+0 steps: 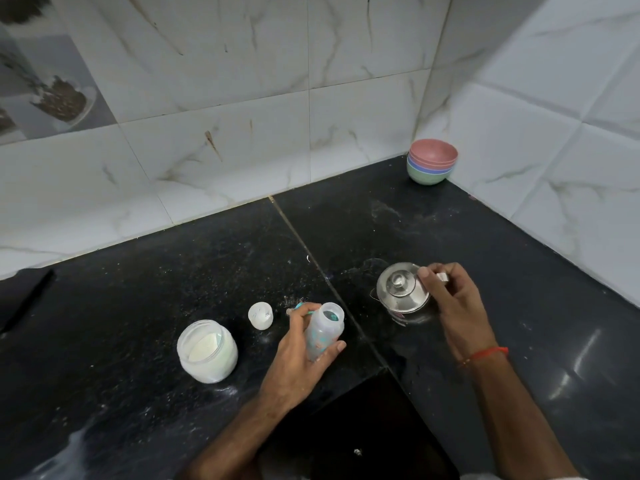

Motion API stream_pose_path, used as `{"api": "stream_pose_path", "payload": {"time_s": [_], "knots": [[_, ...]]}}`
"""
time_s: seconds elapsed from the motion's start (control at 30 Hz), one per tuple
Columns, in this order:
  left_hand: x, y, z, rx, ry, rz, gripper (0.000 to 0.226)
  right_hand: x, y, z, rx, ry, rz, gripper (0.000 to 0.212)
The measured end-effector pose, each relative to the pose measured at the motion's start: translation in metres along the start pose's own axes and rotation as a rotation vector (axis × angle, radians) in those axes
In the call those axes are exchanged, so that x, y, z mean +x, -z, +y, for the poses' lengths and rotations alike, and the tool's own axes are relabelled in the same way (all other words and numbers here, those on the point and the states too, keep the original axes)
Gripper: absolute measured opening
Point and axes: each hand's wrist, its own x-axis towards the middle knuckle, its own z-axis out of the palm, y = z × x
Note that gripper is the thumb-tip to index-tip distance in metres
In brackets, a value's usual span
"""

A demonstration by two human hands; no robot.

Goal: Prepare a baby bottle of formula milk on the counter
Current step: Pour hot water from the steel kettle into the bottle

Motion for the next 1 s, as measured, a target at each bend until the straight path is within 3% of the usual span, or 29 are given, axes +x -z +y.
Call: {"api": "stream_pose_path", "payload": {"time_s": [0.2,0.47,1.0], "knots": [[0.004,-0.008,-0.001,0.013,-0.009,-0.067,0.06,-0.001,-0.016,-0.03,-0.249,0.121,-0.158,0.015],[0.006,-0.01,0.0,0.002,-0.005,-0.086,0.063,-0.007,-0.042,-0.045,-0.625,0.318,-0.229,0.018],[0.006,-0.01,-0.004,-0.04,0.009,-0.11,0.067,-0.014,-0.068,-0.063,-0.881,0.381,-0.33,0.017]]}}
